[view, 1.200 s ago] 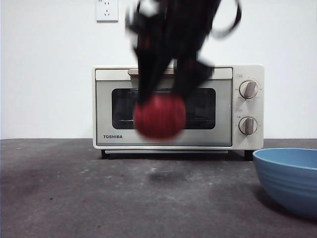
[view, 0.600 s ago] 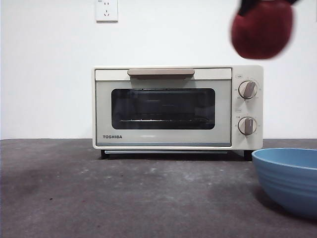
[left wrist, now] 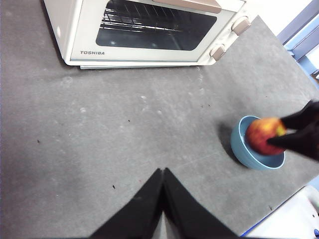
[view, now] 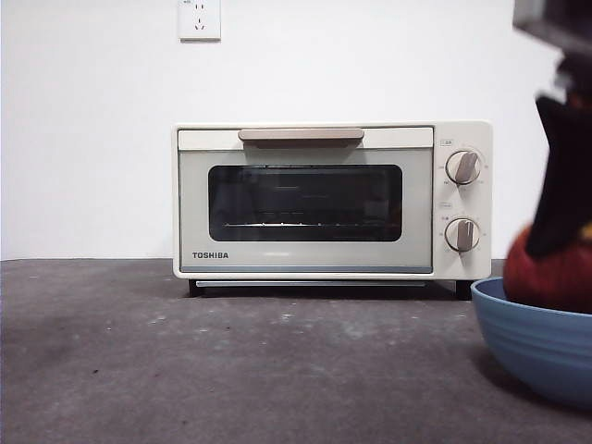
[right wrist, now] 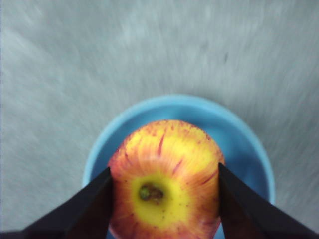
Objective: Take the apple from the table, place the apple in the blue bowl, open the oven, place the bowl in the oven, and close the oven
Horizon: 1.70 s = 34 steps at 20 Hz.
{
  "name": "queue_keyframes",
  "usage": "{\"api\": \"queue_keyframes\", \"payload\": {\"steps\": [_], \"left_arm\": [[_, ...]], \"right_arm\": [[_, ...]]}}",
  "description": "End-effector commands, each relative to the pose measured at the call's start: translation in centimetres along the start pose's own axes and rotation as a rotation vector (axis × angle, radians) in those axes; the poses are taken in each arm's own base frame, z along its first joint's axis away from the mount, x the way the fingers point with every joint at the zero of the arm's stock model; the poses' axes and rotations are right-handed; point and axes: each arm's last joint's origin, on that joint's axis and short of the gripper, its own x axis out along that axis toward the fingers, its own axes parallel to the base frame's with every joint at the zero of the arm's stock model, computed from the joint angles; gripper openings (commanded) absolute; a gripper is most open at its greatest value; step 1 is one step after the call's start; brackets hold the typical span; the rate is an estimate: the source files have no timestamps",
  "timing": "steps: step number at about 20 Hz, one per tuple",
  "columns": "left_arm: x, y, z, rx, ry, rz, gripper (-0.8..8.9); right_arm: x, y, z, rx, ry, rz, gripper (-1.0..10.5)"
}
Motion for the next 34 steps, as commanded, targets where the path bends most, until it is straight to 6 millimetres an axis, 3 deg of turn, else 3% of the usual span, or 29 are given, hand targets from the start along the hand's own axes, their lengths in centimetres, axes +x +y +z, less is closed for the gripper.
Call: {"api": "queue_keyframes", "payload": {"steps": [1, 5, 12, 25, 29, 34], "left_arm": [[-0.2, -0.2, 0.5, 0.031, -0.017, -0.005, 0.07], [0.0, -0.1, 0.6, 0.026, -0.010, -0.005, 0.07], [0.0, -0.1, 0.7, 0.029, -0.015, -0.005, 0.07], [0.0, -0.2, 0.7, 0.033, -0.019, -0.030, 0.07], [0.4, 0.0, 1.2, 0.025, -0.033, -0.038, 0.07], [2.0, -0.1, 3.1, 0.037, -0.074, -0.098, 0.07]], "right_arm": [[0.5, 0.0, -0.1, 0.028, -0.015, -0.012, 0.1], [0.6, 0.0, 0.0, 0.026, -0.031, -0.007, 2.4], [2.0, -0.1, -0.1, 0.041, 0.052, -0.014, 3.0], [1.5, 0.1, 0.6, 0.038, 0.022, -0.001, 3.9], [-0.9, 0.6, 2.9, 0.026, -0.073, 0.006, 3.9], [-7.0, 1.1, 6.1, -0.018, -0.163, -0.061, 3.9]]}}
